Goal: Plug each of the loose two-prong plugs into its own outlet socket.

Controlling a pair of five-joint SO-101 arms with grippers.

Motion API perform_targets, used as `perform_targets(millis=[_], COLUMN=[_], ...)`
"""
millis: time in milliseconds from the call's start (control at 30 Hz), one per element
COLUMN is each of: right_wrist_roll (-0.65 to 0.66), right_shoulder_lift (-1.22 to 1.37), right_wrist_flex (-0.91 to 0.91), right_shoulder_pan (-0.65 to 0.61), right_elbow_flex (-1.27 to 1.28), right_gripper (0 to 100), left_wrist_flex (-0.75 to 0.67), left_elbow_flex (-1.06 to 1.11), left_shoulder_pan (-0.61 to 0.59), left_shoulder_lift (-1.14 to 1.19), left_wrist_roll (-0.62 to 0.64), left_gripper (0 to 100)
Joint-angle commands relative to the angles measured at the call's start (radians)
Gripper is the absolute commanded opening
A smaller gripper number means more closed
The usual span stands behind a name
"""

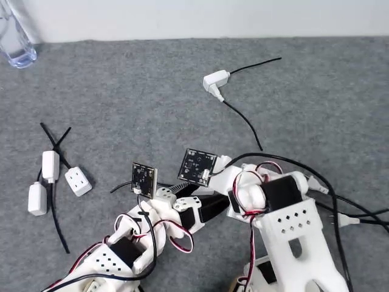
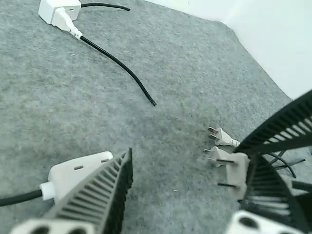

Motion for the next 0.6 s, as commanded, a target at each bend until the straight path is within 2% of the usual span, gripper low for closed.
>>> perform_targets(millis=[0,300,567], right_wrist_roll=[0.005,0.005,0.043], right_shoulder_lift=[-0.048,-0.048,-0.047], right_wrist_flex=[0.031,0.127,0.120], right_shoulder_pan=[-0.002,-0.001,0.077], right_elbow_flex=[-0.068,-0.201,-0.189], right_gripper=[0.8,0.8,0.8], left_wrist_flex=[0.023,0.025,0.025], left_elbow_flex=[-0.010,-0.010,-0.010], left_shoulder_pan=[-0.003,-0.003,-0.003], left_shoulder_lift=[0.009,0.009,0.009], left_wrist_roll=[-0.011,-0.011,-0.011], left_gripper=[34,34,34])
